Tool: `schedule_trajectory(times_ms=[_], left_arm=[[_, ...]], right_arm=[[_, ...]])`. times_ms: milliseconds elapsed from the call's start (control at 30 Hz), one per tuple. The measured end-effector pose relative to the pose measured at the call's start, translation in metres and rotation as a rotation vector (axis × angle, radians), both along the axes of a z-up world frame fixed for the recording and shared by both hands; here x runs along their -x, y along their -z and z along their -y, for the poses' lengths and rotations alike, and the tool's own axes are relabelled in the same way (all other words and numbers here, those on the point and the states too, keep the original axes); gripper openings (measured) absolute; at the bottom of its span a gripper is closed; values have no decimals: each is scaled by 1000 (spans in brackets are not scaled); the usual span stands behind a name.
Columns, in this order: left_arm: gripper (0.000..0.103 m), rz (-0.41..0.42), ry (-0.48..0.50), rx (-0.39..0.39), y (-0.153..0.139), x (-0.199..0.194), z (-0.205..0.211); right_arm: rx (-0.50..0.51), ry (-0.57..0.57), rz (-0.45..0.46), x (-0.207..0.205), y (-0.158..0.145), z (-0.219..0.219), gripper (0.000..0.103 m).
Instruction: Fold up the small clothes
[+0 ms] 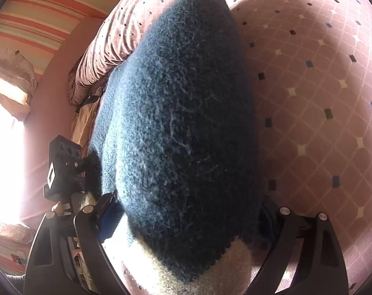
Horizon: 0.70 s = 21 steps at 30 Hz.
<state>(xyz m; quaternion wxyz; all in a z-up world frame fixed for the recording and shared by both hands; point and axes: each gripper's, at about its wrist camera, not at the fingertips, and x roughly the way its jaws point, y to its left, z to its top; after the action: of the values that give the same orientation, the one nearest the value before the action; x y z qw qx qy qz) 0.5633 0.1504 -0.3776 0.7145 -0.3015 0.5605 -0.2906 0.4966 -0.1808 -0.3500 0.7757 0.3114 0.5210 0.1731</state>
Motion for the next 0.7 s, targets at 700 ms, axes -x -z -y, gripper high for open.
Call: schedule_trajectory(times_ms=[700], left_arm=[[78,64,141,-194,-26,9,73]], right_arm=[[99,-17,35,11,-8,-3,82]])
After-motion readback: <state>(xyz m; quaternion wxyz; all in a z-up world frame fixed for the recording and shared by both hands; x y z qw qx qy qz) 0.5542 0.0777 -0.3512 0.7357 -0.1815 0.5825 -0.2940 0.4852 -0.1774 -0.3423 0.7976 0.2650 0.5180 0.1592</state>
